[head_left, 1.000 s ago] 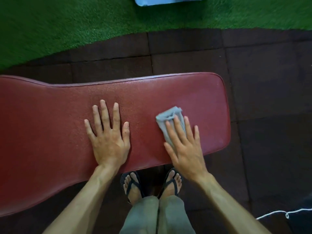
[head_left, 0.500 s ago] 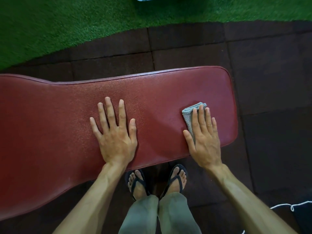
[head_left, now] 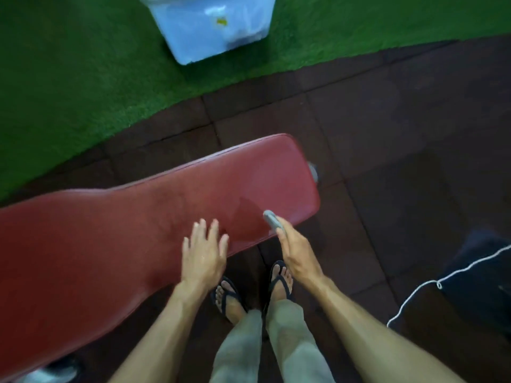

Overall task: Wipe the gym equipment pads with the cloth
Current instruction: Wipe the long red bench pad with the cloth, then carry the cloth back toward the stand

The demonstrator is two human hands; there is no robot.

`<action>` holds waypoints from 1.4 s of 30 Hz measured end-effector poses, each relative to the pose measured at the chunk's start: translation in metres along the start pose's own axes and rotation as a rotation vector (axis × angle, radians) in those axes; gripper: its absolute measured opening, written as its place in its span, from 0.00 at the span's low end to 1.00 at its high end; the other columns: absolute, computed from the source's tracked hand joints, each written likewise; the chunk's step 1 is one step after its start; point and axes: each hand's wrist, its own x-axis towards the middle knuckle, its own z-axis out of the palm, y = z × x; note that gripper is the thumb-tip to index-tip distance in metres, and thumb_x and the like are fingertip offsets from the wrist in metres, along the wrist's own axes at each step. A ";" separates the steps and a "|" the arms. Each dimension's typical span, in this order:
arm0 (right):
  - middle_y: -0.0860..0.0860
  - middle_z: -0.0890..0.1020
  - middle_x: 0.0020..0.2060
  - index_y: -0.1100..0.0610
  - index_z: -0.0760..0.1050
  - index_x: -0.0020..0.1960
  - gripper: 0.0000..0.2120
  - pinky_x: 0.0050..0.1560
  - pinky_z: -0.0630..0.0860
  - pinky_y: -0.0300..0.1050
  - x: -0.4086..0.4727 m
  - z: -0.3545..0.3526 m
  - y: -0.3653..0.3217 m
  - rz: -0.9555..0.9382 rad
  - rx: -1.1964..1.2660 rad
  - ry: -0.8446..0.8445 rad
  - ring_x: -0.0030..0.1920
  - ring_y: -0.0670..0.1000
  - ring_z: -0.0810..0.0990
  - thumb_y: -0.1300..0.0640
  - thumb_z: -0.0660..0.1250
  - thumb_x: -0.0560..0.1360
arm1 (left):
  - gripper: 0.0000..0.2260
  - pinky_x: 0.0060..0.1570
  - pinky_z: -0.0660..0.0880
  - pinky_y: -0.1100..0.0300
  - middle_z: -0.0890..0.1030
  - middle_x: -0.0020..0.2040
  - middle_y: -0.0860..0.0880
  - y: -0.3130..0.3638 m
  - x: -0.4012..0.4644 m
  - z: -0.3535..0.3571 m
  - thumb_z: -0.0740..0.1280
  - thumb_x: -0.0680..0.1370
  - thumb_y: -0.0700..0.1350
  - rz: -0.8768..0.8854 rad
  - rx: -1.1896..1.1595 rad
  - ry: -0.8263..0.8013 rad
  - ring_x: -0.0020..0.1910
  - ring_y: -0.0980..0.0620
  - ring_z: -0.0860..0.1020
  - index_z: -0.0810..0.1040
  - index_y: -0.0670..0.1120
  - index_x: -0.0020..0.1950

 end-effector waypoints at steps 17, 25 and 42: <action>0.60 0.78 0.64 0.41 0.67 0.67 0.28 0.70 0.66 0.63 -0.147 -0.213 -0.006 0.564 0.135 0.402 0.71 0.64 0.69 0.32 0.40 0.76 | 0.15 0.63 0.74 0.46 0.79 0.61 0.43 0.303 -0.102 -0.039 0.58 0.82 0.53 0.489 0.506 -0.443 0.62 0.40 0.77 0.77 0.46 0.61; 0.55 0.82 0.55 0.54 0.69 0.71 0.19 0.47 0.68 0.41 -0.159 -0.414 0.047 0.566 0.211 0.509 0.53 0.52 0.81 0.49 0.51 0.85 | 0.16 0.61 0.76 0.48 0.82 0.60 0.43 0.544 -0.072 -0.006 0.58 0.82 0.54 0.579 0.608 -0.482 0.60 0.41 0.80 0.78 0.44 0.58; 0.50 0.80 0.45 0.54 0.70 0.68 0.20 0.44 0.69 0.46 -0.032 -0.809 0.169 0.700 0.279 0.643 0.46 0.53 0.81 0.45 0.48 0.85 | 0.17 0.62 0.75 0.49 0.81 0.60 0.42 1.026 0.068 0.045 0.58 0.82 0.53 0.819 0.831 -0.604 0.61 0.41 0.79 0.78 0.43 0.60</action>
